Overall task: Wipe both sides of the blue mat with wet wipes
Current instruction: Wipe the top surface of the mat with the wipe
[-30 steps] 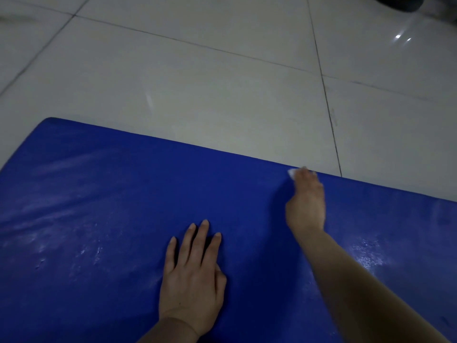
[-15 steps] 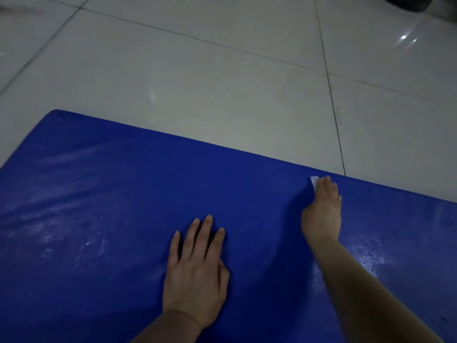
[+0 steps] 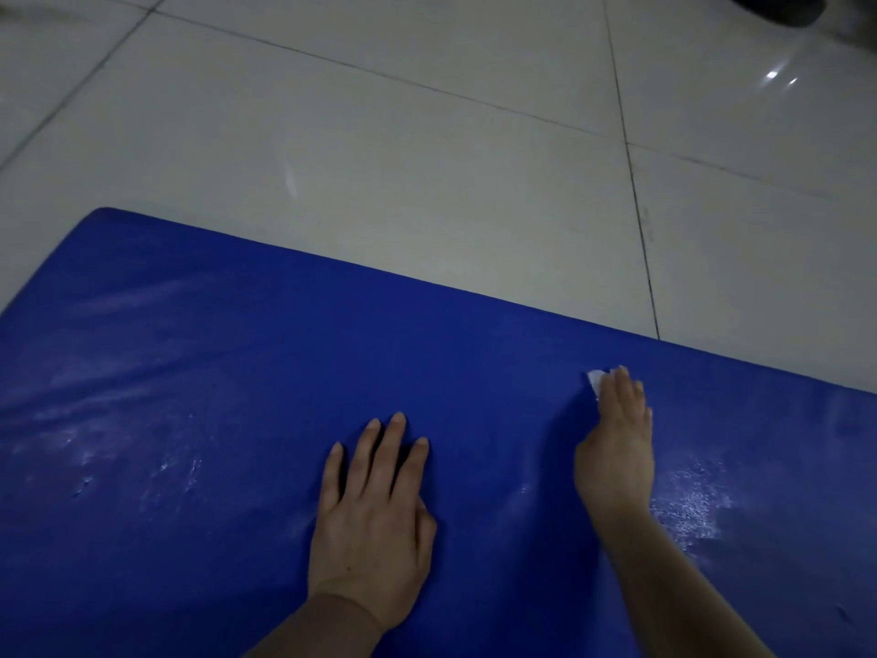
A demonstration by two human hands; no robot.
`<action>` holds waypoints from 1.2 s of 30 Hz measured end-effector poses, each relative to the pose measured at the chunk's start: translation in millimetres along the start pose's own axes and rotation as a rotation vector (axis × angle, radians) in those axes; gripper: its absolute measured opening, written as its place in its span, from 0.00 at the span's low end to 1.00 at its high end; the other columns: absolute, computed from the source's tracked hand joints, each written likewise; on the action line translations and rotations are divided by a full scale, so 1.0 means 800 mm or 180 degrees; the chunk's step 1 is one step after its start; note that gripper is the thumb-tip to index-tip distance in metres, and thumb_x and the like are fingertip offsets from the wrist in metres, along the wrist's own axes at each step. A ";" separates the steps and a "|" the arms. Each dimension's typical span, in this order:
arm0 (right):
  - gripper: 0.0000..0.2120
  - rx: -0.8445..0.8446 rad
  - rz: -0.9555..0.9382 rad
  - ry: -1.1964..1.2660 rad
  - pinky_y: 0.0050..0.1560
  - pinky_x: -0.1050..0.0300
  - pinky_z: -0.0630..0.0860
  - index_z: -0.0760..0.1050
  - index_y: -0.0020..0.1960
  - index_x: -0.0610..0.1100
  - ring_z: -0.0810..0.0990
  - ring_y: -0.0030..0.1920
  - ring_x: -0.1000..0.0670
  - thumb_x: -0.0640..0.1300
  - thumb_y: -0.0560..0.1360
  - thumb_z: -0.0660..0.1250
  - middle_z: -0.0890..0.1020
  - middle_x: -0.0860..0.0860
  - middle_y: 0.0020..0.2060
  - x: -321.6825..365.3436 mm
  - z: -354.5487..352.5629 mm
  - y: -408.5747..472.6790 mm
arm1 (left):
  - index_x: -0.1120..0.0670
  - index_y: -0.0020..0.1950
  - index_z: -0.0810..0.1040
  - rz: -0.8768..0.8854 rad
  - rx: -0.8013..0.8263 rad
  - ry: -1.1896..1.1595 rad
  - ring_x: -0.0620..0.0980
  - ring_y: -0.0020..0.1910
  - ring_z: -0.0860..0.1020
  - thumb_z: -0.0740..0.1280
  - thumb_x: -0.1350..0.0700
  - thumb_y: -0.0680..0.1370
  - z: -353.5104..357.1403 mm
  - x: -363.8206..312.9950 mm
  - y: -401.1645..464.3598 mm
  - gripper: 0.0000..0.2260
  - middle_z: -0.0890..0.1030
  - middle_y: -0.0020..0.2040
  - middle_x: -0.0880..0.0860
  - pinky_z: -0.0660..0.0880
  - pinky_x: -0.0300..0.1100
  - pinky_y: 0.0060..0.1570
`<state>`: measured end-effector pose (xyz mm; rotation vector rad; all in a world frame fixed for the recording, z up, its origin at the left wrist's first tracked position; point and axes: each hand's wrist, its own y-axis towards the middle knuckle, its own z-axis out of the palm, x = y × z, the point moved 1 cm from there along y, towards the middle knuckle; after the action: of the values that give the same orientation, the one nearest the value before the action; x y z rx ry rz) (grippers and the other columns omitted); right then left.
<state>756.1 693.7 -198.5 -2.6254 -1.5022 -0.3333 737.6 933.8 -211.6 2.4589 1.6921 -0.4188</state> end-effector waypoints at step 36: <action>0.34 0.0353 -0.0643 0.0184 0.71 0.55 0.52 0.58 0.74 0.41 0.52 0.75 0.52 0.33 0.67 0.55 0.60 0.47 0.74 0.101 0.037 -0.092 | 0.54 0.67 0.74 0.0077 -0.0019 -0.0212 0.53 0.76 0.58 0.54 0.49 0.72 -0.001 0.004 0.006 0.26 0.68 0.72 0.57 0.47 0.55 0.71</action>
<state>736.5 805.1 -209.7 -2.3653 -1.7179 -0.3286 743.2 935.2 -212.4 2.4300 1.6340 -0.4865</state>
